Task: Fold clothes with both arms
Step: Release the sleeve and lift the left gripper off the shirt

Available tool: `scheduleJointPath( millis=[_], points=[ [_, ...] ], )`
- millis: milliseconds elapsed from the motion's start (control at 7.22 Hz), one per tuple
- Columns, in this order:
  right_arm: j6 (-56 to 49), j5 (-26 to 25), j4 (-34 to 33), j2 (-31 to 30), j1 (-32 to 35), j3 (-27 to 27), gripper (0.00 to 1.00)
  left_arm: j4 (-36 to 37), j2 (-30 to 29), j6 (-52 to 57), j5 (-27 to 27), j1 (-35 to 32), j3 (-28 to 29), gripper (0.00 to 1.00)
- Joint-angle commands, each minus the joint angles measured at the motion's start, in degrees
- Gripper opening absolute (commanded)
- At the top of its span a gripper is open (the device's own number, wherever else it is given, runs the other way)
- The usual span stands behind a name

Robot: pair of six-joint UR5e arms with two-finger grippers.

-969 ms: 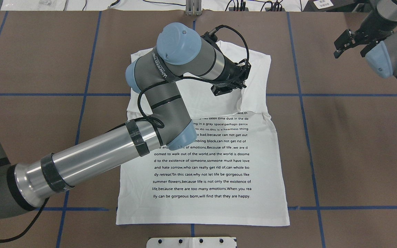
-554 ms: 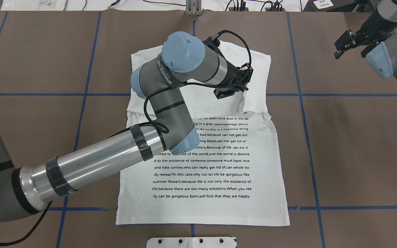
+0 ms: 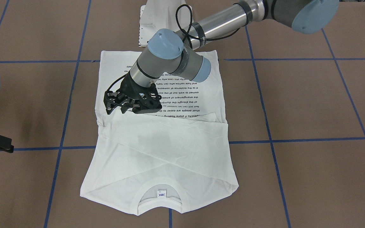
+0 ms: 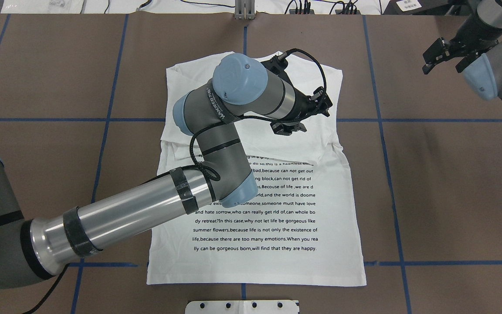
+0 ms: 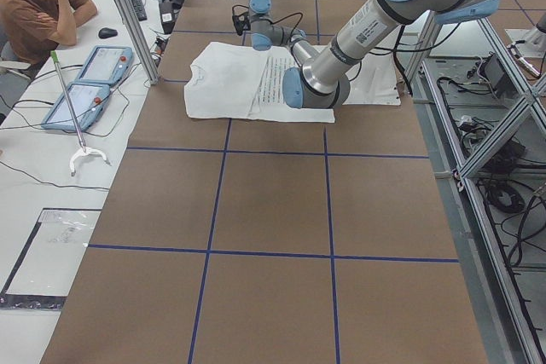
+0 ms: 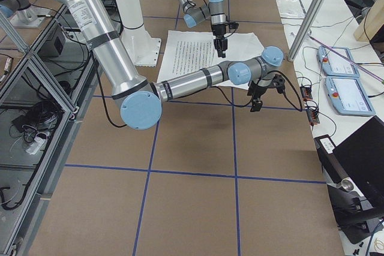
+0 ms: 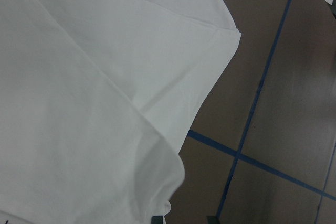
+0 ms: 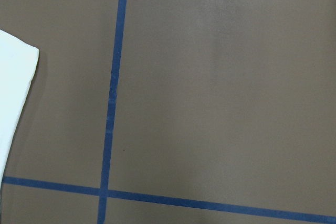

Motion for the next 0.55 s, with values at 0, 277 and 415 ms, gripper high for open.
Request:
scheduleJointPath(
  millis=[0,277,415],
  points=[
    [0.62,0.40,3.17,-1.68,0.00,0.75,1.00,0.49,0.89,2.60,-0.05,-0.13,-0.34,1.00],
    [6.82,1.19,6.26,-4.05,-0.78,3.81,1.00,1.11,6.91,3.06,-0.40,-0.83,-7.05,1.00],
    [13.22,-2.20,6.79,-7.46,-3.40,9.40,1.00,4.24,12.61,4.72,-0.41,-0.83,-15.02,1.00]
  ],
)
